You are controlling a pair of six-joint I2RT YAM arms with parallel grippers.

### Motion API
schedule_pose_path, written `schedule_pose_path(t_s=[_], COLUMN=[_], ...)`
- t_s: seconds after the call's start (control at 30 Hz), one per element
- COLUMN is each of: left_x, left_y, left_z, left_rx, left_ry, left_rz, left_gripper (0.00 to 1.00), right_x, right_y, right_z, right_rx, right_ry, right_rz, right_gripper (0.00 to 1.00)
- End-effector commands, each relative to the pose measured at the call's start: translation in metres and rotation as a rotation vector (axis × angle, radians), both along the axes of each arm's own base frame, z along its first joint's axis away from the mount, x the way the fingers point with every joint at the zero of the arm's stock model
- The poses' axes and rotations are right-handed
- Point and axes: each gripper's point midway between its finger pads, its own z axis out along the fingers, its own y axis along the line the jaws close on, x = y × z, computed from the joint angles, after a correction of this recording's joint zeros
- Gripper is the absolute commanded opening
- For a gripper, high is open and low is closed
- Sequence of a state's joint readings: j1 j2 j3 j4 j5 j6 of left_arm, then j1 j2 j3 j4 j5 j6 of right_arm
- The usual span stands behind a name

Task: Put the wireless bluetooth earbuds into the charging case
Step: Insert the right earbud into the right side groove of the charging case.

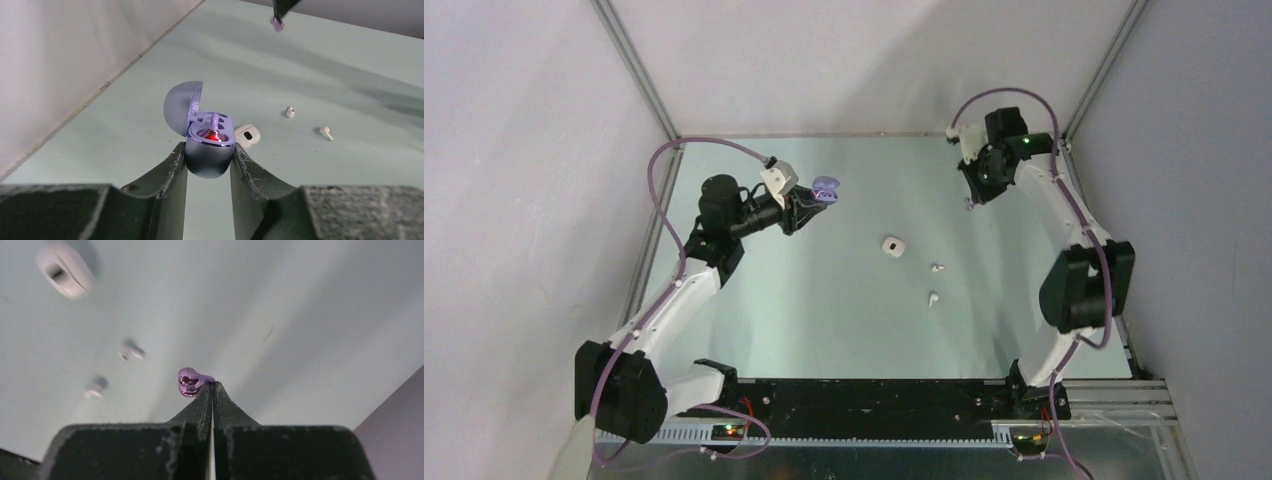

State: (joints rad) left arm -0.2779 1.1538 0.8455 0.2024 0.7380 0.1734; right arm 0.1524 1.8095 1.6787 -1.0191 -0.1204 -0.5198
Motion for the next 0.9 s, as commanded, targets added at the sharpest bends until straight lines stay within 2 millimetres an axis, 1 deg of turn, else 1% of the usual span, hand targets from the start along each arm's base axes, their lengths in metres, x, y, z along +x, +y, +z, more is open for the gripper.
schedule_pose_path(t_s=[0.0,0.03,0.07,0.1,0.13,0.17,0.2,0.23,0.27,0.3,0.33,0.37,0.4,0.43,0.47,0.5,0.53,0.57,0.6,0.7,0.77,0.87], left_x=[0.004,0.007,0.007,0.008,0.009,0.009,0.009,0.009,0.008,0.008,0.007,0.007,0.006,0.007,0.007,0.008,0.008,0.01,0.011,0.019,0.021,0.021], left_y=[-0.014,-0.017,-0.022,-0.028,-0.031,-0.038,-0.041,-0.046,-0.049,-0.051,-0.053,-0.054,-0.054,-0.054,-0.054,-0.053,-0.052,-0.051,-0.05,-0.045,-0.044,-0.042], left_z=[0.024,0.021,0.024,0.021,0.025,0.022,0.027,0.023,0.028,0.027,0.03,0.031,0.031,0.033,0.032,0.033,0.034,0.035,0.036,0.042,0.048,0.053], left_rx=[-0.051,-0.049,-0.051,-0.048,-0.05,-0.047,-0.049,-0.043,-0.046,-0.044,-0.045,-0.044,-0.041,-0.036,-0.031,-0.029,-0.03,-0.036,-0.042,-0.086,-0.112,-0.13], left_ry=[-0.046,-0.04,-0.046,-0.035,-0.043,-0.032,-0.041,-0.029,-0.036,-0.03,-0.037,-0.041,-0.043,-0.055,-0.047,-0.047,-0.041,-0.03,-0.026,0.019,0.022,0.007], left_rz=[-0.045,-0.051,-0.065,-0.081,-0.09,-0.106,-0.122,-0.135,-0.149,-0.16,-0.172,-0.183,-0.186,-0.188,-0.186,-0.178,-0.171,-0.145,-0.128,-0.043,-0.018,0.006], left_gripper=[0.0,0.0,0.0,0.0,0.0,0.0,0.0,0.0,0.0,0.0,0.0,0.0,0.0,0.0,0.0,0.0,0.0,0.0,0.0,0.0,0.0,0.0], right_x=[0.021,0.024,0.024,0.021,0.021,0.019,0.015,0.015,0.01,0.01,0.006,0.007,0.005,0.006,0.004,0.006,0.004,0.003,0.0,-0.009,-0.016,-0.024], right_y=[0.054,0.067,0.08,0.087,0.102,0.108,0.123,0.129,0.142,0.146,0.155,0.157,0.164,0.164,0.171,0.169,0.177,0.177,0.186,0.197,0.205,0.218], right_z=[0.102,0.117,0.138,0.152,0.165,0.173,0.186,0.191,0.2,0.203,0.209,0.211,0.214,0.216,0.22,0.223,0.226,0.23,0.232,0.24,0.242,0.239], right_rx=[0.248,0.284,0.315,0.338,0.357,0.357,0.371,0.366,0.374,0.364,0.366,0.345,0.333,0.312,0.307,0.285,0.284,0.273,0.286,0.295,0.314,0.349], right_ry=[-0.33,-0.379,-0.448,-0.485,-0.528,-0.553,-0.582,-0.597,-0.616,-0.629,-0.645,-0.661,-0.682,-0.7,-0.723,-0.749,-0.773,-0.793,-0.808,-0.841,-0.827,-0.786], right_rz=[-0.005,0.004,0.03,0.034,0.066,0.078,0.118,0.142,0.181,0.208,0.237,0.255,0.285,0.28,0.298,0.28,0.294,0.282,0.289,0.258,0.251,0.25], right_gripper=[0.0,0.0,0.0,0.0,0.0,0.0,0.0,0.0,0.0,0.0,0.0,0.0,0.0,0.0,0.0,0.0,0.0,0.0,0.0,0.0,0.0,0.0])
